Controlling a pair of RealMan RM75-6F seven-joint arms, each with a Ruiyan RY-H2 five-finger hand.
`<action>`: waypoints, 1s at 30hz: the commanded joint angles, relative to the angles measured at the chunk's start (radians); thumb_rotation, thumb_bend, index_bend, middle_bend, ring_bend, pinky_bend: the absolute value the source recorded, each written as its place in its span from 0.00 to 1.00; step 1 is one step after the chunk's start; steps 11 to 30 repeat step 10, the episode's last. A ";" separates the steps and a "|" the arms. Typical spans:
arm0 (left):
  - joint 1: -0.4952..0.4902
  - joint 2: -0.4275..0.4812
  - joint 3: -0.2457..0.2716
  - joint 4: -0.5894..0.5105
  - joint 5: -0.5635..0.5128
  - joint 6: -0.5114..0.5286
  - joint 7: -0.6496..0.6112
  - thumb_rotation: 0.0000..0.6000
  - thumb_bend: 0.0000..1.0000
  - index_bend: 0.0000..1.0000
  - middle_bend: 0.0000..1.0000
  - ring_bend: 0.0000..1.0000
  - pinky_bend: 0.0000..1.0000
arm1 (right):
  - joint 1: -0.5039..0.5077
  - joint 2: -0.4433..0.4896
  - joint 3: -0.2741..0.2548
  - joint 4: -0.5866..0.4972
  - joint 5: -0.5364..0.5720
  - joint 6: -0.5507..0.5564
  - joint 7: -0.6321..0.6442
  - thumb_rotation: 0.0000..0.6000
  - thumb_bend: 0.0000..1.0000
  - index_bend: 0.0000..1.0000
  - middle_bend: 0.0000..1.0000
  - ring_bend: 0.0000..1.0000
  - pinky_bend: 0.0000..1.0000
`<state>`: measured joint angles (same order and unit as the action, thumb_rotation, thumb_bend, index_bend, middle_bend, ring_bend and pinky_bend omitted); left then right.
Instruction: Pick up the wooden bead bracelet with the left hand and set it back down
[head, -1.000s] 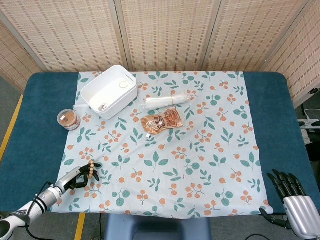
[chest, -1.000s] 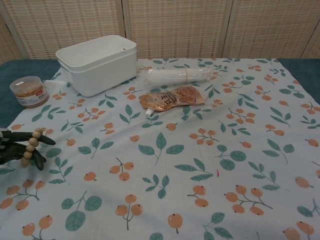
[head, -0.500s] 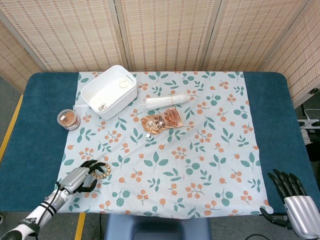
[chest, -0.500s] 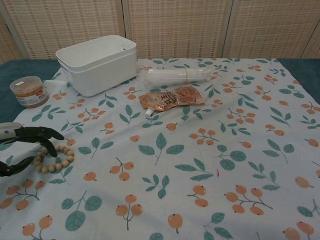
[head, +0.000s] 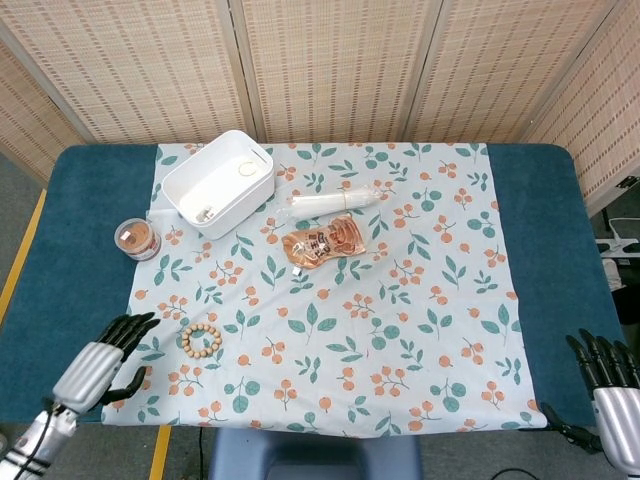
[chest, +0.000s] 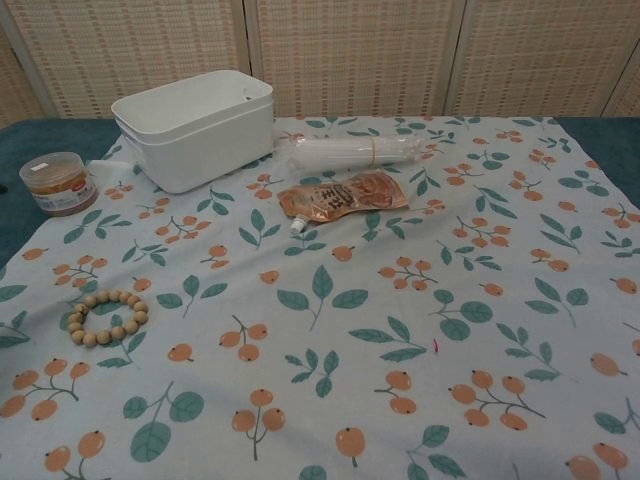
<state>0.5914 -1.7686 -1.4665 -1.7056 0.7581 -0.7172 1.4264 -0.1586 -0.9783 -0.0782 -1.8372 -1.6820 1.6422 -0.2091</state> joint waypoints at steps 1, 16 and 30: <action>0.128 -0.057 -0.118 0.084 -0.131 -0.168 0.213 1.00 0.55 0.00 0.00 0.00 0.05 | 0.002 0.002 -0.017 -0.012 -0.026 -0.014 0.042 0.68 0.20 0.00 0.00 0.00 0.00; 0.140 -0.054 -0.147 0.070 -0.177 -0.138 0.274 1.00 0.51 0.00 0.00 0.00 0.05 | 0.007 -0.003 -0.026 -0.013 -0.044 -0.030 0.046 0.67 0.20 0.00 0.00 0.00 0.00; 0.140 -0.054 -0.147 0.070 -0.177 -0.138 0.274 1.00 0.51 0.00 0.00 0.00 0.05 | 0.007 -0.003 -0.026 -0.013 -0.044 -0.030 0.046 0.67 0.20 0.00 0.00 0.00 0.00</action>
